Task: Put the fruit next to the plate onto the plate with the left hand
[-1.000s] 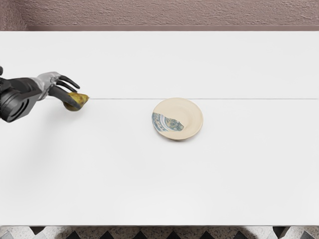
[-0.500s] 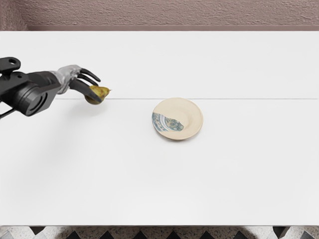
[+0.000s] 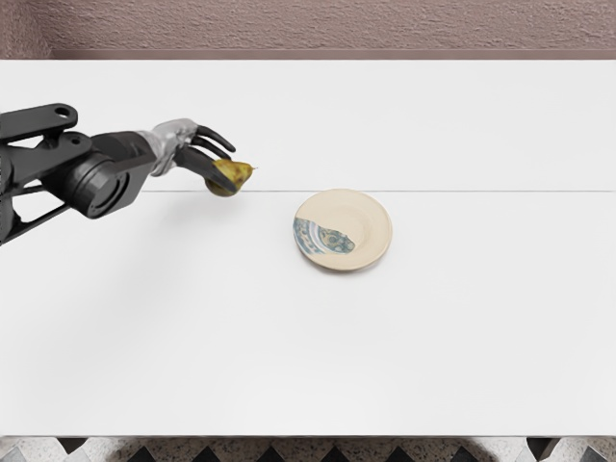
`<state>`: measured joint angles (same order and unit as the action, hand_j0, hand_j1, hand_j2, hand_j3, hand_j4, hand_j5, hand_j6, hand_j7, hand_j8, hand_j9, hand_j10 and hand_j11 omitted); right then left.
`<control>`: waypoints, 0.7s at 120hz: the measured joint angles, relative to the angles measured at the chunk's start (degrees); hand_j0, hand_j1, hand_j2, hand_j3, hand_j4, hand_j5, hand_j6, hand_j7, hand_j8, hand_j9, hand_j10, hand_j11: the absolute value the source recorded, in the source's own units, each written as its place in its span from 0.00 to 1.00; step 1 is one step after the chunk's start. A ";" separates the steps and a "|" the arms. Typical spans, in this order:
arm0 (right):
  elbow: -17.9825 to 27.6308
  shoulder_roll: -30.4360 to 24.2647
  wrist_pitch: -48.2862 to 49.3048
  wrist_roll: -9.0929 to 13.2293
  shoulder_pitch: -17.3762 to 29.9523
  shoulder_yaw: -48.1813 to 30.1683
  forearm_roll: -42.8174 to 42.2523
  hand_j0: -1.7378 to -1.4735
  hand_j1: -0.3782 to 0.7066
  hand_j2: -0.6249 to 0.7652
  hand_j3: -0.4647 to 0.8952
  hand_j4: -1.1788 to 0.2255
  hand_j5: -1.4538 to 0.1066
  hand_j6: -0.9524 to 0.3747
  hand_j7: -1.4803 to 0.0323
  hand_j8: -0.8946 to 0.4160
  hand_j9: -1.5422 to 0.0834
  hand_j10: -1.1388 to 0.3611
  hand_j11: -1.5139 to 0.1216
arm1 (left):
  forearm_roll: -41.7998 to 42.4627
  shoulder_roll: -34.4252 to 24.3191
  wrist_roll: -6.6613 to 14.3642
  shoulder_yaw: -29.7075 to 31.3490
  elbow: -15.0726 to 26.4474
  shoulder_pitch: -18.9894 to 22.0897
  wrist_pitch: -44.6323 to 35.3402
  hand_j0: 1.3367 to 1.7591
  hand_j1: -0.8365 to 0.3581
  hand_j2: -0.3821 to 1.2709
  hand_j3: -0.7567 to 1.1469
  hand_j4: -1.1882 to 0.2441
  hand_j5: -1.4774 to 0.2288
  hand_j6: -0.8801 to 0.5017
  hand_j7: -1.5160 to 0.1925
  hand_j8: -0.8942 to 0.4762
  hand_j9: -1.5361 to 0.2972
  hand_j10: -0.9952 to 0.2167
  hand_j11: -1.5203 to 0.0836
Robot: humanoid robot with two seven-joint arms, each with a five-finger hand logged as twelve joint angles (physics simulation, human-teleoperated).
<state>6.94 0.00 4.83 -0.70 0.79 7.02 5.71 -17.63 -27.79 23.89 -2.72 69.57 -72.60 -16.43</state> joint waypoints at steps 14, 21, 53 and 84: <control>0.00 0.00 0.00 0.00 0.00 0.00 0.00 0.30 0.03 0.45 0.34 0.84 0.93 0.72 0.98 0.68 0.95 0.76 0.93 | 0.05 1.51 0.02 -0.61 -0.01 -0.09 0.00 0.76 0.43 0.55 0.40 0.39 0.34 0.30 0.39 0.38 0.37 0.40 0.42; 0.00 0.00 0.00 0.00 0.00 0.00 0.00 0.30 0.03 0.45 0.34 0.84 0.93 0.72 0.98 0.68 0.95 0.76 0.93 | 0.08 2.17 0.01 -0.91 -0.02 0.00 0.00 0.76 0.43 0.56 0.40 0.39 0.34 0.30 0.39 0.37 0.37 0.40 0.42; 0.00 0.00 0.00 0.00 0.00 0.01 0.00 0.30 0.03 0.45 0.34 0.84 0.93 0.72 0.98 0.68 0.95 0.76 0.93 | -0.06 5.58 0.02 -2.12 -0.20 0.12 -0.14 0.76 0.44 0.53 0.40 0.38 0.35 0.29 0.39 0.37 0.37 0.38 0.42; 0.00 0.00 0.00 0.00 0.00 0.00 0.00 0.30 0.03 0.45 0.34 0.84 0.93 0.72 0.98 0.68 0.95 0.76 0.93 | -0.13 9.49 -0.05 -2.44 -1.73 0.11 -0.21 0.76 0.44 0.54 0.40 0.38 0.36 0.27 0.39 0.34 0.37 0.35 0.42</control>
<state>6.94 0.00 4.83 -0.70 0.79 7.02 5.71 -17.76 -18.30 23.84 -5.15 67.84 -72.48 -16.64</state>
